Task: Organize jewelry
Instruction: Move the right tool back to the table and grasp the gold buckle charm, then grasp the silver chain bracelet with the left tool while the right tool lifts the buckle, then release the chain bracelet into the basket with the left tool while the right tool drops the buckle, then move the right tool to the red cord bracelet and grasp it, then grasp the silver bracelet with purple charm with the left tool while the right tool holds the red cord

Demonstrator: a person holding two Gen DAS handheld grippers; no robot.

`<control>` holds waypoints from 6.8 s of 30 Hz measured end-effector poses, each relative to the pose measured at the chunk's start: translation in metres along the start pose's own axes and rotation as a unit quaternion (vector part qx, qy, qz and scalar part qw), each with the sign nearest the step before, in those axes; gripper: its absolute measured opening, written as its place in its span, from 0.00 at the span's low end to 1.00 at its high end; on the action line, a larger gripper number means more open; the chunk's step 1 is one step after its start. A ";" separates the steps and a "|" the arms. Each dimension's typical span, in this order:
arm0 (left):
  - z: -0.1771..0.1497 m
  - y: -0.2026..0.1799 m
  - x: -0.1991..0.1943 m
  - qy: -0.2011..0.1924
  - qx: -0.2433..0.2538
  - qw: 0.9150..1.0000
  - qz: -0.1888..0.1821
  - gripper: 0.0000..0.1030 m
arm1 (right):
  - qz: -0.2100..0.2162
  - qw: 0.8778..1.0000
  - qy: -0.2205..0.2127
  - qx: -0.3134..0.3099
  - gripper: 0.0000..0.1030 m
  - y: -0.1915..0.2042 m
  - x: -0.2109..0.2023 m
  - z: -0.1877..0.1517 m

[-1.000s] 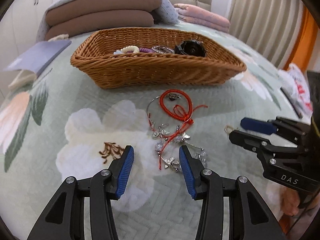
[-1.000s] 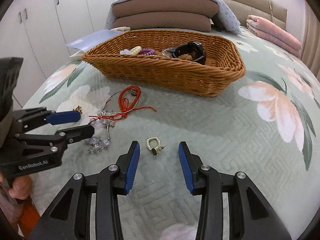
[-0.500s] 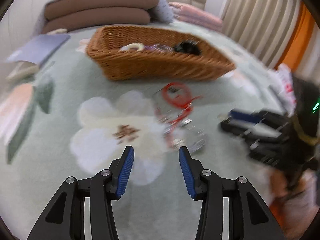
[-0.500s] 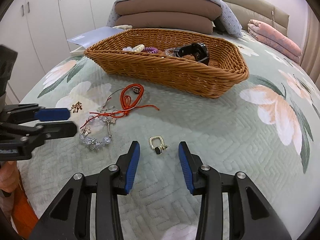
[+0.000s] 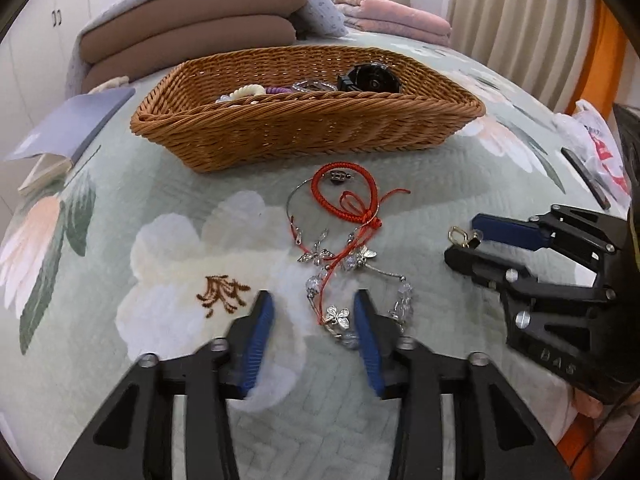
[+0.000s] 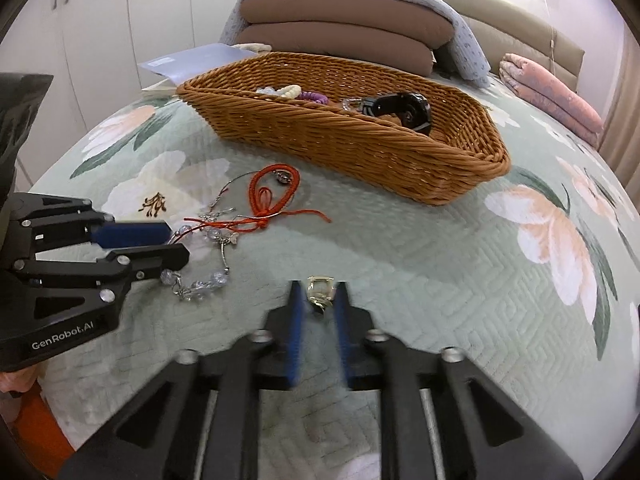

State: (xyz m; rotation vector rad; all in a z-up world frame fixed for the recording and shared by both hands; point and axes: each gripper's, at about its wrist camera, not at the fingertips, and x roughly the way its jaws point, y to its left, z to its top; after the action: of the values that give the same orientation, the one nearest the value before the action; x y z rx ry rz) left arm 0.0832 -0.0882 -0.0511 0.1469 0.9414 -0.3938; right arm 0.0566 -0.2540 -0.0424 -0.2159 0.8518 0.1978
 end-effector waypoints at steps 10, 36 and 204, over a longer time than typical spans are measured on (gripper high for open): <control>-0.014 0.005 -0.021 -0.017 0.002 0.999 -0.041 0.07 | 0.055 0.998 -0.013 0.030 0.14 -0.008 -0.017 -0.006; 0.018 0.034 -0.119 -0.136 -0.004 0.984 -0.114 0.01 | 0.025 0.995 -0.098 0.021 0.14 -0.013 -0.081 0.036; 0.040 -0.023 0.021 -0.023 0.010 0.996 -0.089 0.10 | -0.001 0.995 0.025 0.100 0.06 -0.085 0.012 0.015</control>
State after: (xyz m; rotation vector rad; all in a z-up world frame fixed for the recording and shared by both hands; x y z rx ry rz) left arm 0.1155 -0.1267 -0.0435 0.0724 0.9080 -0.5693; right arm 0.0970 -0.3305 -0.0328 -0.0345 0.9142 0.1044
